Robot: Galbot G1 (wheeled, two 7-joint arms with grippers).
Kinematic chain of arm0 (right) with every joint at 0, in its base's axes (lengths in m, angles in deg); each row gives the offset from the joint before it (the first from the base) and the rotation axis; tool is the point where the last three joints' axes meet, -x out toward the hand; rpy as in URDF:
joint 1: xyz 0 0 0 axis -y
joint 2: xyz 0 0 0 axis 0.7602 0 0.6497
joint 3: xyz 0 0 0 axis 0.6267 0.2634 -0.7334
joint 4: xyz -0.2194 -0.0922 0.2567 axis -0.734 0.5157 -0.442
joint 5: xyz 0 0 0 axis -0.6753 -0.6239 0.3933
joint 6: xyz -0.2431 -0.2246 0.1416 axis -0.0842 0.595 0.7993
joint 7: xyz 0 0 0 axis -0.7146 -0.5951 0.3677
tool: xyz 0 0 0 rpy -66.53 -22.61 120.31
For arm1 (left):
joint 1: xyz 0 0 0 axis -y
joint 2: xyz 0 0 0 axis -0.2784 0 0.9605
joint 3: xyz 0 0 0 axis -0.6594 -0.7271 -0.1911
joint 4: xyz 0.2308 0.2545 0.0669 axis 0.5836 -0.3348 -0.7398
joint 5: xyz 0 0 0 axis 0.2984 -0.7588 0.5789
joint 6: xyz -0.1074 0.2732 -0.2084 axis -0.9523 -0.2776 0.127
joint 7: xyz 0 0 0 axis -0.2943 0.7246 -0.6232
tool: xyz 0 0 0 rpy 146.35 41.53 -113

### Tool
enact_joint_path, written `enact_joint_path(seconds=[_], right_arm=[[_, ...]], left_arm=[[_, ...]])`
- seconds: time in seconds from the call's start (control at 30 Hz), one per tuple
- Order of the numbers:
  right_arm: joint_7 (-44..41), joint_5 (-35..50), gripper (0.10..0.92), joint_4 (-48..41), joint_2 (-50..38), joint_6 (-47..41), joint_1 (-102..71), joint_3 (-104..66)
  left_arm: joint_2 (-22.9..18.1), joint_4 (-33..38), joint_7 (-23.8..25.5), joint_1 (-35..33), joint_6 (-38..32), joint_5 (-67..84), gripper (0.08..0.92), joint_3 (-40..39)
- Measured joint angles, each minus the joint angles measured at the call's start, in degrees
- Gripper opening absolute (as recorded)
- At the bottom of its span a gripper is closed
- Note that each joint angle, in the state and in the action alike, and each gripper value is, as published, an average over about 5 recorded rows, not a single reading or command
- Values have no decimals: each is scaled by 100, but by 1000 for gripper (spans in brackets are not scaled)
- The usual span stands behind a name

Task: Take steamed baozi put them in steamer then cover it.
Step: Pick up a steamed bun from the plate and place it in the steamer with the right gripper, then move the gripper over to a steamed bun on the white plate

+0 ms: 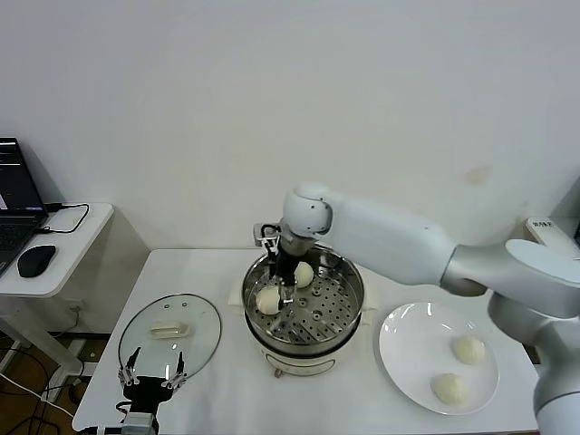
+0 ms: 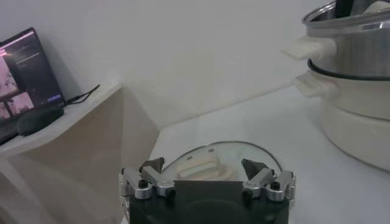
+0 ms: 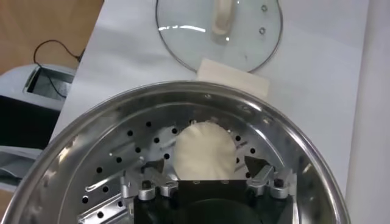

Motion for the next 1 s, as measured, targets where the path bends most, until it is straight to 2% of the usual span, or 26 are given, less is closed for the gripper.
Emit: enact_joint_path(seconds=[0.57,1.0], right_arm=[[-451,-25,823,1740,-2630,433,350,-357],[-600,-734,823,2664,-4478,844,-1113,-1163]], left_arm=[[90,3,31,-72,5,4,823,21],[151,-58,58,-136,6,-7,823,39]])
